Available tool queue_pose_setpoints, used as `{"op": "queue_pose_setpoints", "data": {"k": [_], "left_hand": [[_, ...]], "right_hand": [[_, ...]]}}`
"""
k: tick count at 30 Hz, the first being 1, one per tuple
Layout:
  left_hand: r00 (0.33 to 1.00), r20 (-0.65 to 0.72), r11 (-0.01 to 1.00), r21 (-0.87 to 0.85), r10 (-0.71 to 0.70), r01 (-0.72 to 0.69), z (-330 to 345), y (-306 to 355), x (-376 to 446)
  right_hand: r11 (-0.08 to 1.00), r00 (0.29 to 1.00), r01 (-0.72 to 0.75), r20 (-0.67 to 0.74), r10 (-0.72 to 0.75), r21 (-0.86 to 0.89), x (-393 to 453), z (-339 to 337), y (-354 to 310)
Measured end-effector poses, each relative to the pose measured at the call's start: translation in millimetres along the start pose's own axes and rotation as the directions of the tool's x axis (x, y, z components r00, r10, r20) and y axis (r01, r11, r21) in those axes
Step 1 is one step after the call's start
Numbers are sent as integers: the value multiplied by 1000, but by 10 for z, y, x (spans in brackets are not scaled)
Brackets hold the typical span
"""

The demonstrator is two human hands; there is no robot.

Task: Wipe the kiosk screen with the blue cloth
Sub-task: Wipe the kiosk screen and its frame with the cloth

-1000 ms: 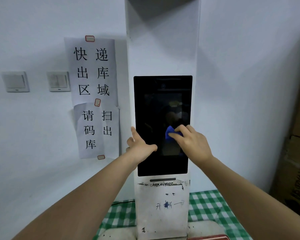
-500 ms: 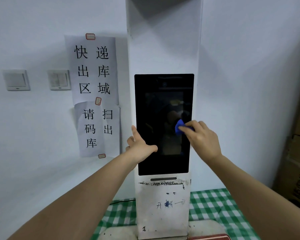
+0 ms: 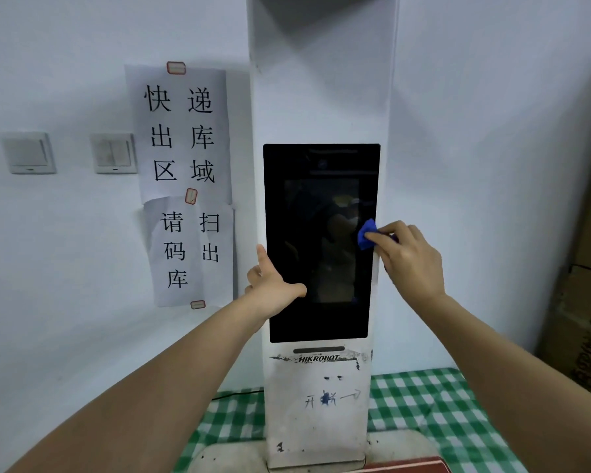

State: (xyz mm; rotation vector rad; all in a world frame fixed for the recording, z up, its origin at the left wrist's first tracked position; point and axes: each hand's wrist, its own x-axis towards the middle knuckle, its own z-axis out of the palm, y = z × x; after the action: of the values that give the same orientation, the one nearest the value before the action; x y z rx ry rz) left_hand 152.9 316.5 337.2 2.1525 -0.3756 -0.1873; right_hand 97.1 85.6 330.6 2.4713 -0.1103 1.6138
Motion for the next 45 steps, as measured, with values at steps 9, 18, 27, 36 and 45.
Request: {"op": "queue_pose_setpoints", "data": {"k": [9, 18, 27, 36, 45], "left_hand": [[1000, -14, 1000, 8, 1, -1, 21, -10, 22], [999, -33, 1000, 22, 1, 0, 49, -25, 2], [999, -5, 992, -114, 46, -46, 73, -88, -27], [991, 4, 984, -117, 136, -134, 85, -185, -18], [989, 21, 988, -66, 143, -142, 70, -208, -34]], "right_hand": [[975, 981, -192, 45, 188, 114, -342, 96, -136], [965, 970, -243, -5, 245, 102, -131, 43, -120], [994, 994, -91, 71, 86, 59, -397, 85, -121], [976, 984, -170, 72, 161, 137, -618, 221, -328], [910, 937, -343, 11, 350, 235, -356, 194, -396]]}}
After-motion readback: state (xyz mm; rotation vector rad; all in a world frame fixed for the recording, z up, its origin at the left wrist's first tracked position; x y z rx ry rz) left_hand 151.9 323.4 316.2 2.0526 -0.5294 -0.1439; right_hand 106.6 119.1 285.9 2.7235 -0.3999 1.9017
